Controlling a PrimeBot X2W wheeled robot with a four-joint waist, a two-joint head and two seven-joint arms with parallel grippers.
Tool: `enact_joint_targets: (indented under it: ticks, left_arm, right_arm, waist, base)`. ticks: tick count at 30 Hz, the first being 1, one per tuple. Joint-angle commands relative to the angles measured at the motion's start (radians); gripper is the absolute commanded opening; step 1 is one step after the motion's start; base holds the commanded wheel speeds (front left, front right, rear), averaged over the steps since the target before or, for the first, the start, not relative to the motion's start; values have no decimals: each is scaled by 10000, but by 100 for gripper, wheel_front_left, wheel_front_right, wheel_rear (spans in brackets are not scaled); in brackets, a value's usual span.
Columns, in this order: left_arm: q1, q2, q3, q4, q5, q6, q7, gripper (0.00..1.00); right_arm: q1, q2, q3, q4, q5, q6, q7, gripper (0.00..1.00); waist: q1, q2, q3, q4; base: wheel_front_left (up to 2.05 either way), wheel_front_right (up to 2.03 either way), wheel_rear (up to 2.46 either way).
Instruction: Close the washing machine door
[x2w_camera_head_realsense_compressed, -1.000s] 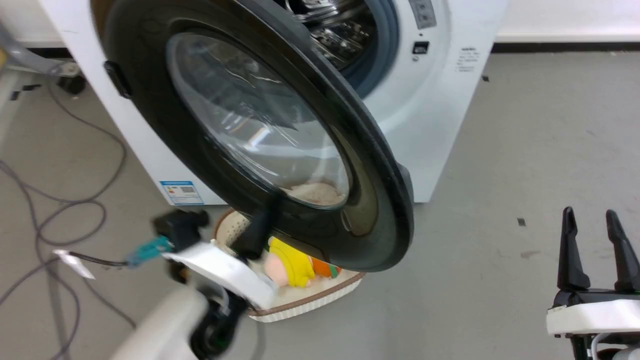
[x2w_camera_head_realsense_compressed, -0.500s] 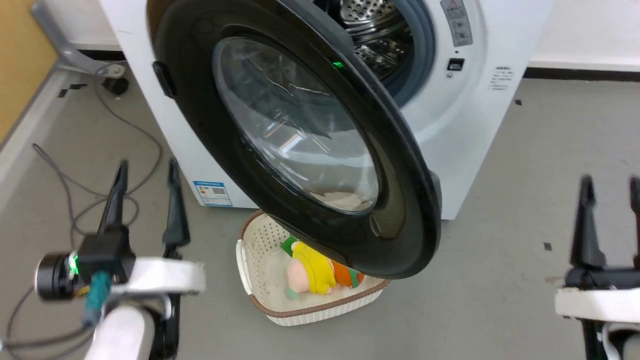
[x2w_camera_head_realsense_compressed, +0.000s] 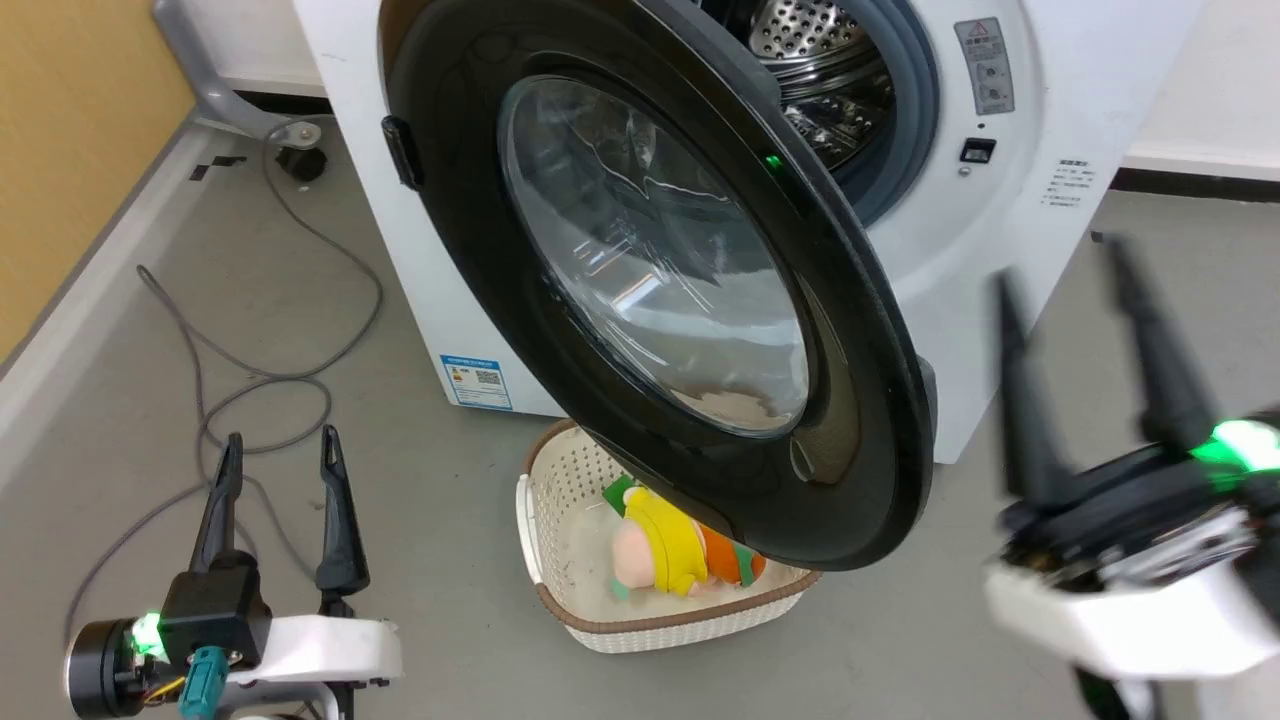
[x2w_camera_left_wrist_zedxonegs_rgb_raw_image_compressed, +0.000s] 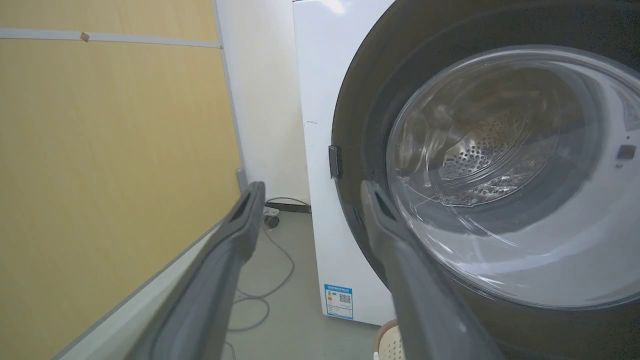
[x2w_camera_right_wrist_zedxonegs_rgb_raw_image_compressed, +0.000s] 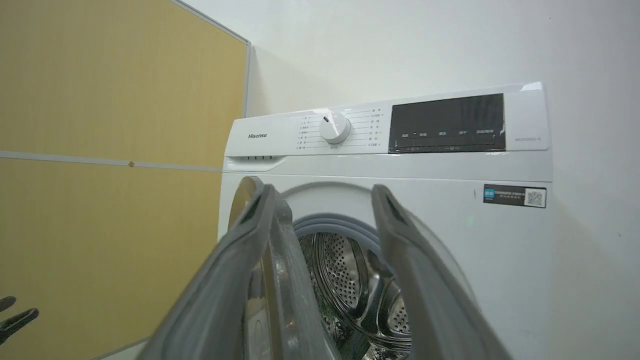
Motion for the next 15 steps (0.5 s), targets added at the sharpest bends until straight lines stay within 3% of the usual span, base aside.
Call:
enact_joint_targets:
  ticks: [1, 2, 3, 4, 9, 15]
  left_arm:
    - [160, -70, 79, -25, 71, -14, -41, 100]
    - [183, -114, 128, -13, 102, -56, -41, 100]
    - [201, -160, 163, -7, 145, -92, -41, 100]
    - [214, -208, 190, 0, 189, -129, -41, 100]
    - [237, -427, 300, 53, 410, -274, -41, 100]
    - [177, -659, 370, 162, 574, -489, -41, 100]
  right_arm:
    - [-139, -271, 377, -57, 133, 8, -34, 100]
    - [-139, -479, 758, -15, 206, 8, -34, 84]
    - [-160, -701, 1135, 18, 244, 8, -34, 30]
    - [-167, -941, 1530, 100, 270, 8, -34, 0]
    - [-188, -1922, 3105, 939, 510, 8, -34, 0]
    - [-255, -2780, 4177, 2835, 558, 8, -34, 0]
  waist:
    - [1, 0, -12, 51]
    - [1, 0, -17, 76]
    - [1, 0, -20, 95]
    - [1, 0, -23, 112]
    - [1, 0, -31, 133]
    - [1, 0, 76, 101]
  base:
    - [0, 0, 0]
    - [0, 0, 0]
    - [0, 0, 0]
    - [0, 0, 0]
    - [0, 0, 0]
    - [0, 0, 0]
